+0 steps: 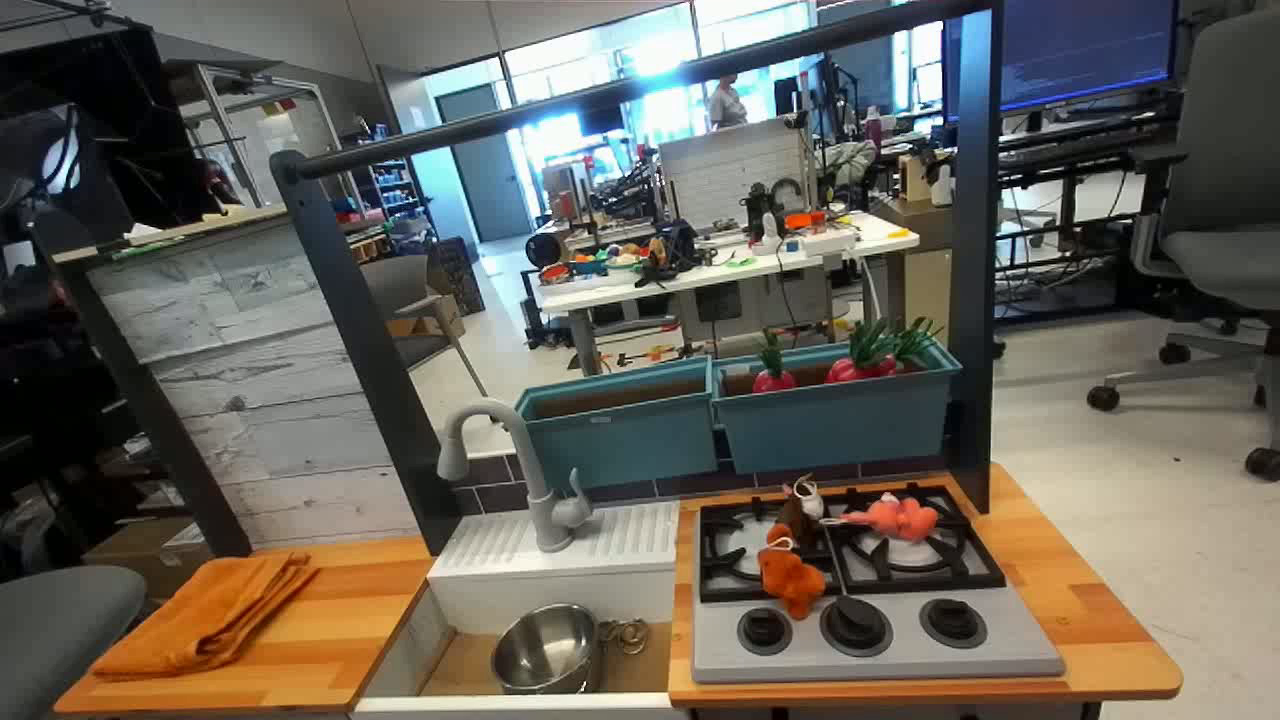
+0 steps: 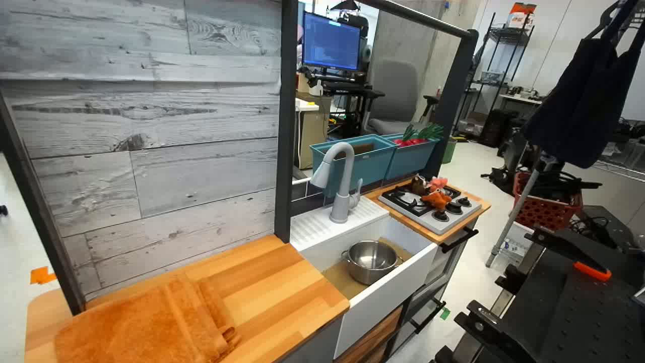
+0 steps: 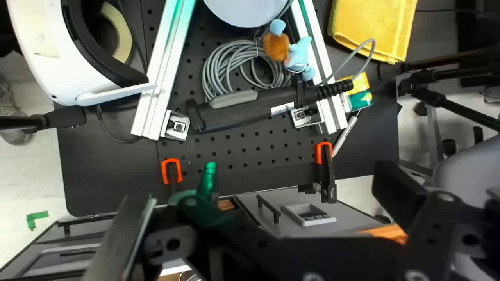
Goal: Pick up the plush toys on the stove and put them in the sink, then wipe the counter
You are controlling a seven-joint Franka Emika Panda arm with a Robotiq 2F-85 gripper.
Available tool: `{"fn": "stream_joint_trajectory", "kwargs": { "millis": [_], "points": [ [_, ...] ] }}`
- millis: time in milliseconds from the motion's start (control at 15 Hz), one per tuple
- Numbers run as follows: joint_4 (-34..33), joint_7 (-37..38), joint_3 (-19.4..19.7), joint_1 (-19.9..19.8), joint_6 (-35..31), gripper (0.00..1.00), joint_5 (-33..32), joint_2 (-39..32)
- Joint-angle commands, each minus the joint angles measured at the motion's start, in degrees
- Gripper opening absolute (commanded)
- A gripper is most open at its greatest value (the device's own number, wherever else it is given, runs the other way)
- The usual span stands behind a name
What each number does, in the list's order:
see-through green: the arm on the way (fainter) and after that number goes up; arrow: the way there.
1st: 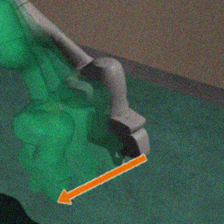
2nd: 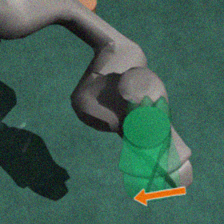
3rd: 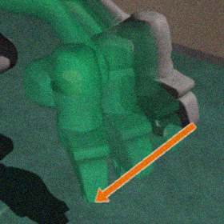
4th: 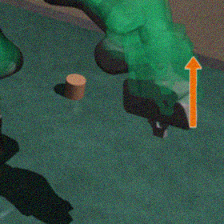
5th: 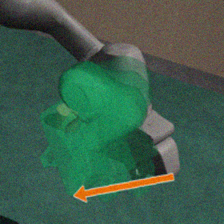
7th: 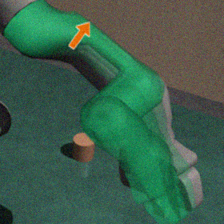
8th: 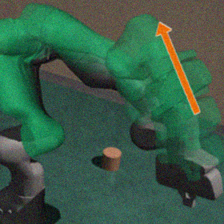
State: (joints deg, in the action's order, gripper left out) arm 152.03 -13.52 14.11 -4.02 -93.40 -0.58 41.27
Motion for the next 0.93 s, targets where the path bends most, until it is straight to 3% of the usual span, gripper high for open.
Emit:
{"fn": "stream_joint_trajectory", "kwargs": {
  "millis": [0, 600, 867],
  "points": [
    [-0.12, -0.52, -0.83, -0.96, 0.12, 1.00, 0.44, -0.19],
    [-0.12, -0.52, -0.83, -0.96, 0.12, 1.00, 0.44, -0.19],
    [-6.32, 1.73, 2.38, 1.52, -12.00, 1.00, 5.94, -13.57]
  ]
}}
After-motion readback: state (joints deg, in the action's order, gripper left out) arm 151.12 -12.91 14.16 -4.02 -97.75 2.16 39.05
